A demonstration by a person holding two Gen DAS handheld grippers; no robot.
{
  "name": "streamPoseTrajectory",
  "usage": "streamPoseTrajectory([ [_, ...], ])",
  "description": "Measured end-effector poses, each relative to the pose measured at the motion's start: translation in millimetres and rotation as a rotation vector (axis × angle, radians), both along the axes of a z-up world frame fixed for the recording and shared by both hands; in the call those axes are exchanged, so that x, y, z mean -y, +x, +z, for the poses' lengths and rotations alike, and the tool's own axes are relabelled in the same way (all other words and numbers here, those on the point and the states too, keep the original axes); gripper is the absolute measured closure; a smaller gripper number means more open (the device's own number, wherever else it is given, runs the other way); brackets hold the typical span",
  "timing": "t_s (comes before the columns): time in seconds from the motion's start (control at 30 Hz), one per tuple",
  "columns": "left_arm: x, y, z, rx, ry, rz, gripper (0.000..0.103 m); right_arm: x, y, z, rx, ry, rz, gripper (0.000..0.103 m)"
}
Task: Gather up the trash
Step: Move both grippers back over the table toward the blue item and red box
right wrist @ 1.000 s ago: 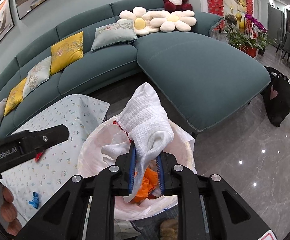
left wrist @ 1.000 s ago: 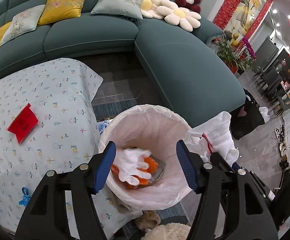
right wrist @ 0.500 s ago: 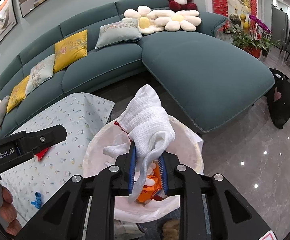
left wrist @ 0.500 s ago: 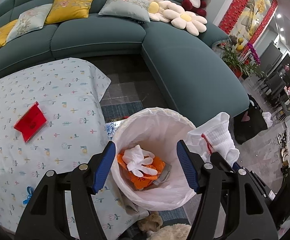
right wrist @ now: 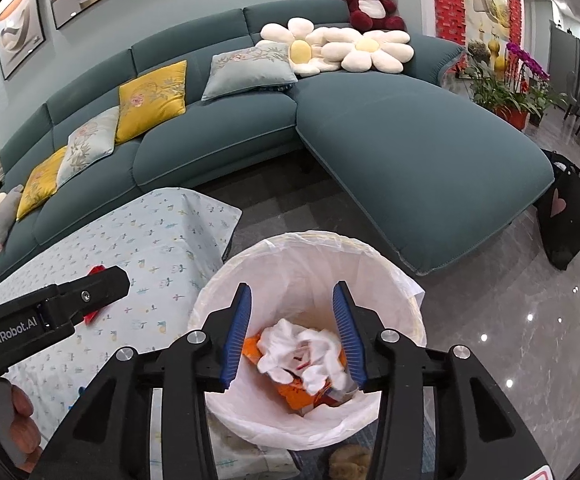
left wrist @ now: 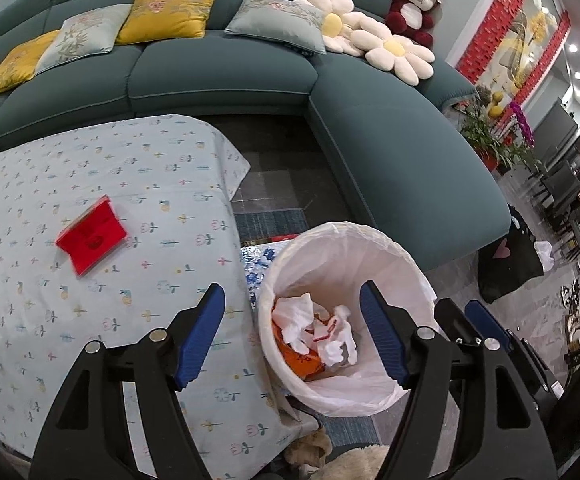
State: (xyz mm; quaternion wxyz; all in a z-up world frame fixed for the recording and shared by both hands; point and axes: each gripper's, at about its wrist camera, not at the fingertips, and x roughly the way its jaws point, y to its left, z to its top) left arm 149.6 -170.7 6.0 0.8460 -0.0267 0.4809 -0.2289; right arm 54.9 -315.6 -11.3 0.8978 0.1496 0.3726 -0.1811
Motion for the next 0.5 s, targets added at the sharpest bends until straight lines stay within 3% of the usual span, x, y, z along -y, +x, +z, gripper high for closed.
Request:
streamPoseTrajectory([
  [0.5,-57.9,-4.1,4.7,0.016,0.01,0.091,0.036,-51.2,5.1,16.5,0.013,-0.027,0.078,0.048],
])
